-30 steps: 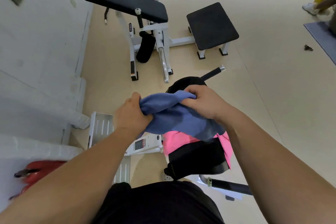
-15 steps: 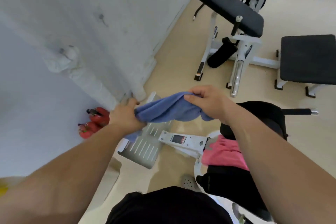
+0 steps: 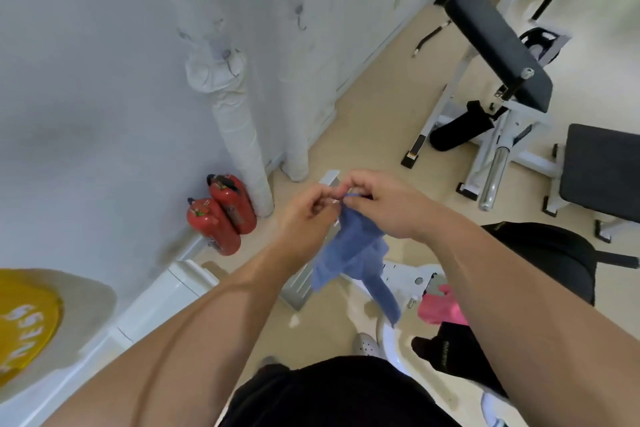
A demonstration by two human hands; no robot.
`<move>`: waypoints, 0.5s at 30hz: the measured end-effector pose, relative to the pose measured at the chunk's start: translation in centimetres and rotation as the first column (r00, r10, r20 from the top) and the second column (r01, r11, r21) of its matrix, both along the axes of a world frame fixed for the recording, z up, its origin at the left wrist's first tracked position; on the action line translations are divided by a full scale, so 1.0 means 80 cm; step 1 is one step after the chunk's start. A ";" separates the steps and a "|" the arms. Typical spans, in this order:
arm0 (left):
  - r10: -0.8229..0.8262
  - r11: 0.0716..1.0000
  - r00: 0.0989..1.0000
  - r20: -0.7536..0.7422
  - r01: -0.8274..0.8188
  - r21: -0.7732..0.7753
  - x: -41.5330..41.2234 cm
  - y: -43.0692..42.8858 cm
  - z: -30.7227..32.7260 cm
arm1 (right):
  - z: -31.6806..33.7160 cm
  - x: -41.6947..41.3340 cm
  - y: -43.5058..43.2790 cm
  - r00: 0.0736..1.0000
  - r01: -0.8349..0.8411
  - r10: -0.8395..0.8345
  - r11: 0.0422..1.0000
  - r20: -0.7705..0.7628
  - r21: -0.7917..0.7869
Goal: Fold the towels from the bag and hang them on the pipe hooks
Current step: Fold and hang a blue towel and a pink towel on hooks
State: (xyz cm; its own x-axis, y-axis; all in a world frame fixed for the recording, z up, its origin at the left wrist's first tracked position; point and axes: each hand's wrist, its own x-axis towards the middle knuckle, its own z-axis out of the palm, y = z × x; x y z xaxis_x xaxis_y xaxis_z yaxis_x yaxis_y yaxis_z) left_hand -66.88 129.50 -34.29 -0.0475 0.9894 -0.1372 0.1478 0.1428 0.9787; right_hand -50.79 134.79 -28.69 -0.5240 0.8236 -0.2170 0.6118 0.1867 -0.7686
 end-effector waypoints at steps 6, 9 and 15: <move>-0.145 0.989 0.989 -0.006 0.145 0.012 -0.065 -0.034 0.010 | 0.010 -0.056 -0.041 0.999 0.019 -0.021 0.998 -0.049 -0.058; -0.190 0.981 0.981 -0.032 0.192 0.034 -0.098 -0.051 0.009 | 0.014 -0.087 -0.058 0.991 0.017 -0.030 0.995 -0.130 -0.099; -0.057 0.998 0.926 -0.373 0.065 0.010 -0.180 -0.074 0.000 | 0.013 -0.154 -0.076 0.997 -0.047 0.043 0.997 -0.068 -0.061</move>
